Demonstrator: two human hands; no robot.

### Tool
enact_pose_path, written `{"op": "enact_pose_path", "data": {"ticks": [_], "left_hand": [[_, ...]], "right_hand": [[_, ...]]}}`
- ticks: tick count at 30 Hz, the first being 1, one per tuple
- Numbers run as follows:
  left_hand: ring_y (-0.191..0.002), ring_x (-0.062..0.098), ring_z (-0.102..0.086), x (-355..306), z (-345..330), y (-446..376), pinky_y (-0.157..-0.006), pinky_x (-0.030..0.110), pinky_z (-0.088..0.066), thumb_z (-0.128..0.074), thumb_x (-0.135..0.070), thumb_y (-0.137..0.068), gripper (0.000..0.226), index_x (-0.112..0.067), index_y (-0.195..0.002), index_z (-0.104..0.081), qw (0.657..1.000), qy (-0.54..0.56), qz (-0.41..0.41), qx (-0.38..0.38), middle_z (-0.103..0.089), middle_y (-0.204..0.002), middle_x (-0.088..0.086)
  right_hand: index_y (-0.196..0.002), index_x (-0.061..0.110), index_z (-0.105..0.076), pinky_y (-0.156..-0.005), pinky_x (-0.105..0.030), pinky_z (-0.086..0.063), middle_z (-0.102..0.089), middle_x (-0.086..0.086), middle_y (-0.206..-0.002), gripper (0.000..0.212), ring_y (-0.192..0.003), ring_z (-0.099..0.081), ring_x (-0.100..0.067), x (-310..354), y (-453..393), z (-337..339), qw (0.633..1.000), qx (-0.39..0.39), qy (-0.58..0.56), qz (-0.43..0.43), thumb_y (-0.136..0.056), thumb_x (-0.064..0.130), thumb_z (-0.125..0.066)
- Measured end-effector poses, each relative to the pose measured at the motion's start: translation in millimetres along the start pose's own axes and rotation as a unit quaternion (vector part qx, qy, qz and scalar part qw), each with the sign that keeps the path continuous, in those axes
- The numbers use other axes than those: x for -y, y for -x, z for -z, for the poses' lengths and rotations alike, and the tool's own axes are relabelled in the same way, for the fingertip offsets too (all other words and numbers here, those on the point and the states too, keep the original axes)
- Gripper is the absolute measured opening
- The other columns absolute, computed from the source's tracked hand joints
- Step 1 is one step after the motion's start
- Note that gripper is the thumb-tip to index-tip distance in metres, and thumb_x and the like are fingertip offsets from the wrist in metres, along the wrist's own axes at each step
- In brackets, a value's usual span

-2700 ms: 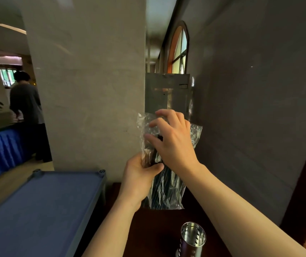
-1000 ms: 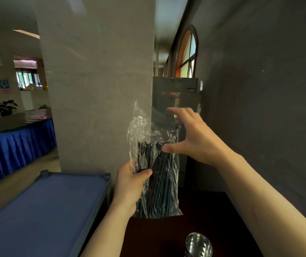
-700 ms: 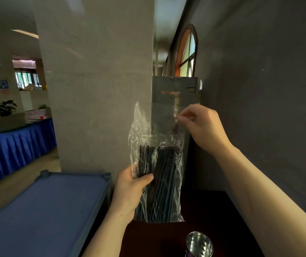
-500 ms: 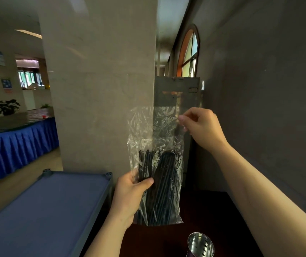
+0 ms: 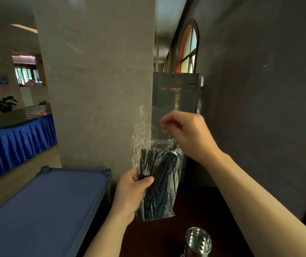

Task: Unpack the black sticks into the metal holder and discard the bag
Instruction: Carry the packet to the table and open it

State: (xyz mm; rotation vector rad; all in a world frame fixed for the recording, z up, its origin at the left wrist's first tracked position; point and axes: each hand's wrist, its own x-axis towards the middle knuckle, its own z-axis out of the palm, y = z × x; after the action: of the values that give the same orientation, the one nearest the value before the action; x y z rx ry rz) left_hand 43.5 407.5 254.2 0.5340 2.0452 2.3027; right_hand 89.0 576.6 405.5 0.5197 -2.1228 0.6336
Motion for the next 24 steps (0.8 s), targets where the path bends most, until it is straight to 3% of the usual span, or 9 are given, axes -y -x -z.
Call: {"op": "enact_pose_path", "data": {"ticks": [6, 10, 14, 16, 20, 24], "left_hand": [[-0.099, 0.007, -0.075, 9.3, -4.8, 10.1, -0.085, 0.027, -0.056, -0.075, -0.011, -0.09, 0.026, -0.034, -0.1, -0.078, 1.0, -0.021, -0.008, 0.012, -0.081, -0.1, -0.008], [-0.099, 0.001, -0.074, 14.3, -5.8, 17.0, -0.074, 0.011, -0.055, -0.074, -0.008, -0.09, 0.034, -0.042, -0.097, -0.078, 1.0, -0.012, -0.008, 0.015, -0.081, -0.102, -0.012], [-0.098, 0.004, -0.075, 18.6, -6.1, 20.3, -0.073, 0.009, -0.055, -0.072, -0.006, -0.092, 0.034, -0.038, -0.097, -0.079, 1.0, 0.01, 0.011, 0.019, -0.081, -0.102, -0.008], [-0.096, 0.006, -0.076, 19.6, -6.8, 21.9, -0.071, 0.01, -0.055, -0.071, -0.004, -0.092, 0.033, -0.036, -0.096, -0.08, 1.0, 0.017, 0.018, 0.02, -0.081, -0.101, -0.006], [-0.095, 0.01, -0.077, 18.9, -9.3, 25.2, -0.071, 0.011, -0.056, -0.068, -0.002, -0.094, 0.032, -0.032, -0.095, -0.081, 0.999, 0.03, 0.024, 0.035, -0.082, -0.1, -0.002], [-0.1, 0.007, -0.075, 19.2, -10.3, 30.1, -0.072, 0.008, -0.054, -0.066, -0.004, -0.096, 0.03, -0.03, -0.099, -0.081, 0.996, 0.051, 0.046, 0.055, -0.081, -0.105, -0.001]], "right_hand": [[-0.103, 0.012, -0.074, -0.075, -0.028, -0.058, -0.075, 0.001, -0.089, 0.015, -0.075, -0.068, -0.006, -17.4, -1.5, -2.2, 0.977, 0.172, 0.085, -0.094, -0.095, 0.006, -0.063], [-0.099, 0.015, -0.074, -0.053, -0.012, -0.049, -0.072, 0.007, -0.084, 0.008, -0.054, -0.064, 0.002, -26.5, 6.5, -8.0, 0.958, 0.241, 0.085, -0.128, -0.093, 0.013, -0.07], [-0.095, 0.015, -0.076, -0.058, -0.014, -0.054, -0.074, 0.007, -0.076, 0.006, -0.06, -0.067, 0.001, -29.2, 13.1, -14.9, 0.947, 0.278, 0.063, -0.149, -0.09, 0.018, -0.074], [-0.095, 0.017, -0.075, -0.067, -0.021, -0.059, -0.075, 0.005, -0.077, 0.018, -0.066, -0.07, -0.003, -28.6, 15.7, -18.2, 0.935, 0.311, 0.051, -0.165, -0.085, 0.03, -0.08], [-0.112, 0.02, -0.072, -0.081, -0.028, -0.057, -0.072, 0.006, -0.101, 0.048, -0.09, -0.067, -0.009, -28.0, 19.1, -26.0, 0.916, 0.352, 0.078, -0.178, -0.075, 0.048, -0.084], [-0.116, 0.02, -0.065, -0.063, -0.021, -0.043, -0.061, 0.01, -0.095, 0.059, -0.084, -0.058, -0.01, -26.8, 26.5, -33.7, 0.897, 0.389, 0.104, -0.18, -0.071, 0.054, -0.085]]}}
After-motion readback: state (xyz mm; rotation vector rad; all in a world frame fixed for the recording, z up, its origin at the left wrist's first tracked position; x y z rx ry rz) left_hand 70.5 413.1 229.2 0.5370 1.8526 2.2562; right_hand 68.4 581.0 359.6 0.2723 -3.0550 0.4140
